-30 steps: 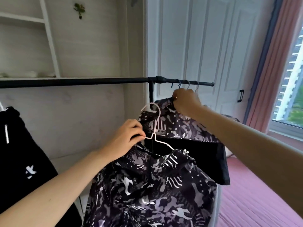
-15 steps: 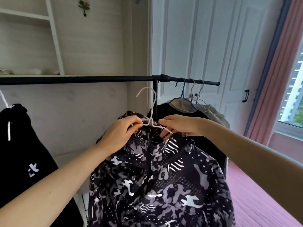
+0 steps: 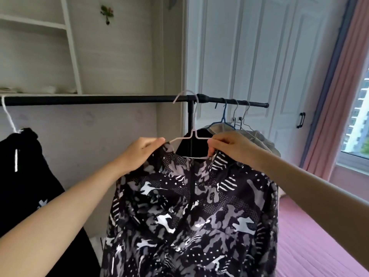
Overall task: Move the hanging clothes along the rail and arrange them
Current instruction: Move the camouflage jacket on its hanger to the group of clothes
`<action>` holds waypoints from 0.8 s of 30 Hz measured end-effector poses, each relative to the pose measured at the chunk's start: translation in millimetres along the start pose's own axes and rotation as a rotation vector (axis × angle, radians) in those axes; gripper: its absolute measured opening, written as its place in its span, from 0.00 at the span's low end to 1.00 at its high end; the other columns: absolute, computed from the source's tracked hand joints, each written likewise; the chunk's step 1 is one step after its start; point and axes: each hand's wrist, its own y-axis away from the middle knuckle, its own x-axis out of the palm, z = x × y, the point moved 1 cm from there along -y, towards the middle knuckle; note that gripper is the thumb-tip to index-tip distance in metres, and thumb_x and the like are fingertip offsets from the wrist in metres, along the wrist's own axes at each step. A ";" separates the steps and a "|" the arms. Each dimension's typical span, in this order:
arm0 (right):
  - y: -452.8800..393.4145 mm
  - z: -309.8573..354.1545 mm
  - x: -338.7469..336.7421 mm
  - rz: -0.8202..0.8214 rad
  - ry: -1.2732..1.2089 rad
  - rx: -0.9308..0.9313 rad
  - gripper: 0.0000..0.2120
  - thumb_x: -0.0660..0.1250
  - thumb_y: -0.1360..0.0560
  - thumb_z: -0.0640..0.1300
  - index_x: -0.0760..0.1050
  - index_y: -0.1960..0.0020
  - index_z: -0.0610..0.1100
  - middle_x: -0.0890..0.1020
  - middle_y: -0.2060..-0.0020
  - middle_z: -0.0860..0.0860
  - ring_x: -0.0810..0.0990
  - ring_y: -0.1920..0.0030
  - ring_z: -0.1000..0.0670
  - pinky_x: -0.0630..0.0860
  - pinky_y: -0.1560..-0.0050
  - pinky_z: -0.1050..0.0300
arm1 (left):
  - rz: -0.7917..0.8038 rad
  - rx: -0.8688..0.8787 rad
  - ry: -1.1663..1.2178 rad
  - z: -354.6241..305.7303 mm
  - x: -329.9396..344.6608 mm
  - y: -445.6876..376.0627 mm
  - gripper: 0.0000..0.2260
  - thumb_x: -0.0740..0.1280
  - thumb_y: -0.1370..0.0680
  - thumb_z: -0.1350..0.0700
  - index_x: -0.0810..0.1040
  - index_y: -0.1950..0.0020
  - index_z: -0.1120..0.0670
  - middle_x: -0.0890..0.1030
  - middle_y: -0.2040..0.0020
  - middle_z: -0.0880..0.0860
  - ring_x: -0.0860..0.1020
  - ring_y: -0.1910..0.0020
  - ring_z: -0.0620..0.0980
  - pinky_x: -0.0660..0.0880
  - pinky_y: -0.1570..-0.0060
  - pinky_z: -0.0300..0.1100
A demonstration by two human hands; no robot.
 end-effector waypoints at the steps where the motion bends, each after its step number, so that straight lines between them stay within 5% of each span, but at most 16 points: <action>1: 0.6 -0.9 -6.3 -0.018 -0.014 0.018 0.17 0.61 0.20 0.51 0.82 0.59 0.43 0.79 0.72 0.60 0.74 0.73 0.63 0.69 0.66 0.75 | 0.061 -0.067 0.017 5.6 -3.3 0.8 0.39 0.52 0.30 0.25 0.82 0.47 0.56 0.84 0.51 0.51 0.80 0.50 0.49 0.71 0.44 0.32; 5: 2.5 -10.0 -23.0 -0.065 -0.048 0.058 0.16 0.62 0.21 0.50 0.82 0.58 0.41 0.82 0.69 0.59 0.77 0.70 0.66 0.71 0.60 0.69 | 0.105 -0.299 -0.017 18.3 -11.7 6.3 0.46 0.44 0.39 0.18 0.74 0.45 0.53 0.75 0.48 0.49 0.72 0.46 0.46 0.64 0.35 0.48; 7: 2.7 -15.4 -25.1 -0.066 -0.023 0.081 0.16 0.62 0.21 0.50 0.82 0.58 0.41 0.81 0.72 0.64 0.76 0.72 0.68 0.68 0.63 0.71 | 0.113 -0.270 -0.020 30.3 -18.7 4.7 0.53 0.46 0.43 0.16 0.82 0.47 0.58 0.79 0.51 0.48 0.78 0.48 0.45 0.64 0.31 0.48; 11: 5.2 -24.2 -23.7 -0.107 -0.030 0.093 0.16 0.62 0.21 0.50 0.82 0.59 0.42 0.79 0.75 0.65 0.74 0.74 0.70 0.67 0.65 0.73 | 0.148 -0.160 0.101 27.5 -10.8 4.4 0.19 0.64 0.30 0.36 0.83 0.50 0.48 0.85 0.53 0.43 0.81 0.52 0.38 0.72 0.41 0.41; 17: 5.4 -26.6 -25.3 -0.077 0.072 0.099 0.13 0.63 0.23 0.54 0.80 0.62 0.51 0.81 0.72 0.58 0.76 0.73 0.61 0.68 0.63 0.66 | -0.020 -0.119 0.279 18.8 9.3 -4.2 0.07 0.66 0.22 0.55 0.81 0.52 0.57 0.84 0.55 0.56 0.82 0.55 0.52 0.77 0.49 0.48; 19: 7.4 -35.6 -31.0 -0.019 0.216 0.112 0.14 0.61 0.25 0.62 0.78 0.56 0.54 0.83 0.62 0.49 0.78 0.64 0.53 0.73 0.57 0.60 | -0.077 -0.109 0.299 16.7 9.9 -7.3 0.06 0.66 0.22 0.55 0.81 0.53 0.56 0.84 0.57 0.53 0.82 0.58 0.49 0.78 0.52 0.44; 21: 15.0 -42.6 -35.5 0.081 0.318 0.211 0.27 0.55 0.30 0.72 0.75 0.44 0.54 0.82 0.48 0.49 0.80 0.49 0.50 0.73 0.41 0.53 | -0.125 -0.110 0.329 18.0 9.0 -10.3 0.05 0.67 0.22 0.56 0.82 0.56 0.54 0.84 0.62 0.48 0.81 0.60 0.47 0.77 0.55 0.41; 24: 26.1 -51.3 -33.7 0.242 0.435 0.303 0.27 0.55 0.24 0.64 0.76 0.46 0.41 0.79 0.42 0.41 0.73 0.36 0.39 0.67 0.36 0.48 | -0.214 -0.114 0.364 20.9 4.3 -13.1 0.05 0.67 0.23 0.56 0.82 0.57 0.52 0.84 0.63 0.47 0.81 0.59 0.49 0.77 0.54 0.41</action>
